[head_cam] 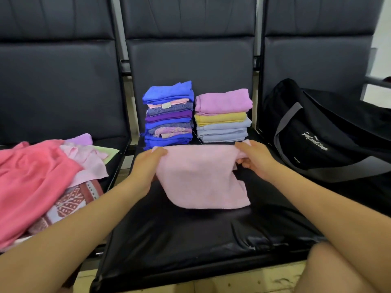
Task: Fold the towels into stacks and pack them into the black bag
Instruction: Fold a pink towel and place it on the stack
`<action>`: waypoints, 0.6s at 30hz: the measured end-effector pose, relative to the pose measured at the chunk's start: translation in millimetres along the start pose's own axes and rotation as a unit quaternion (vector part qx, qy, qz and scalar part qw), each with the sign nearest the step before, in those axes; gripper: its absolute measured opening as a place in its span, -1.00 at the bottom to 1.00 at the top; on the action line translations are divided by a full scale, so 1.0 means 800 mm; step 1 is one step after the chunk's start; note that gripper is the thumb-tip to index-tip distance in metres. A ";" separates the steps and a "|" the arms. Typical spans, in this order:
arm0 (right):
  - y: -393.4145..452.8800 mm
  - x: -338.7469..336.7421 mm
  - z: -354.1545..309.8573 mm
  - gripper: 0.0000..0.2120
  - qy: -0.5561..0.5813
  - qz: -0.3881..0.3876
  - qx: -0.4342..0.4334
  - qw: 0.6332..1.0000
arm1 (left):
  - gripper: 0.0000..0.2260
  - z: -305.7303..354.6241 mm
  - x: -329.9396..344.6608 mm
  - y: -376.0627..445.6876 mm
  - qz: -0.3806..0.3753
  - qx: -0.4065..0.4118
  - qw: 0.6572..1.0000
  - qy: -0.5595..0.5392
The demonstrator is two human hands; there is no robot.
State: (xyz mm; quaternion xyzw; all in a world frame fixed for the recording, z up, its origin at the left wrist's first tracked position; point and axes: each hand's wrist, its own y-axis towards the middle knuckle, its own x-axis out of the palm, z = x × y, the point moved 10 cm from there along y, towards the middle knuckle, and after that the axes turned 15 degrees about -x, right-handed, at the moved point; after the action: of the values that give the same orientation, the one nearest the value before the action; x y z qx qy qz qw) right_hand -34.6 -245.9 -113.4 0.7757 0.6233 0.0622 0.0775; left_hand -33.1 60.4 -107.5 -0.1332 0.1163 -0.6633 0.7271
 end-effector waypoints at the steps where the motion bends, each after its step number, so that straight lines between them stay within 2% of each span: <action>1: 0.005 0.001 -0.001 -0.91 0.040 0.012 0.000 0.999 | -0.92 0.008 -0.001 -0.001 0.002 0.011 1.000 -0.008; 3: 0.015 0.006 -0.003 -0.86 0.139 0.050 0.005 0.989 | -0.92 0.016 0.006 -0.004 -0.004 0.024 0.999 -0.025; 5: 0.022 0.010 -0.005 -0.84 0.251 0.110 0.025 0.961 | -0.87 0.012 0.033 -0.003 -0.046 0.019 0.999 -0.010; 6: 0.026 0.012 -0.002 -0.85 0.284 0.126 0.037 0.950 | -0.82 0.004 0.052 -0.004 -0.071 -0.004 0.997 0.022; 8: 0.027 0.023 0.011 -0.81 0.270 0.093 0.072 0.956 | -0.80 -0.020 0.090 -0.009 -0.128 -0.047 0.982 0.128; 10: 0.014 0.031 0.046 -0.78 0.184 0.026 0.141 0.972 | -0.76 -0.031 0.109 -0.006 -0.133 0.003 0.954 0.268; 12: -0.009 0.025 0.080 -0.69 0.039 -0.038 0.205 0.977 | -0.74 -0.032 0.098 0.004 -0.064 0.071 0.919 0.382; 15: -0.018 0.000 0.082 -0.63 -0.177 -0.069 0.189 0.963 | -0.70 -0.039 0.066 0.024 0.017 0.087 0.884 0.459; 18: -0.023 -0.002 0.072 -0.68 -0.325 -0.157 0.158 0.919 | -0.63 -0.054 0.054 0.032 0.011 0.068 0.877 0.475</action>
State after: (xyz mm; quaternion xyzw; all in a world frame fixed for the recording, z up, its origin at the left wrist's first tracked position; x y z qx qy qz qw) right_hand -41.7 -246.0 -173.3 0.6475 0.6794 -0.3053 0.1608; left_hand -19.8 18.0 -156.6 0.2496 0.4038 -0.6449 0.5989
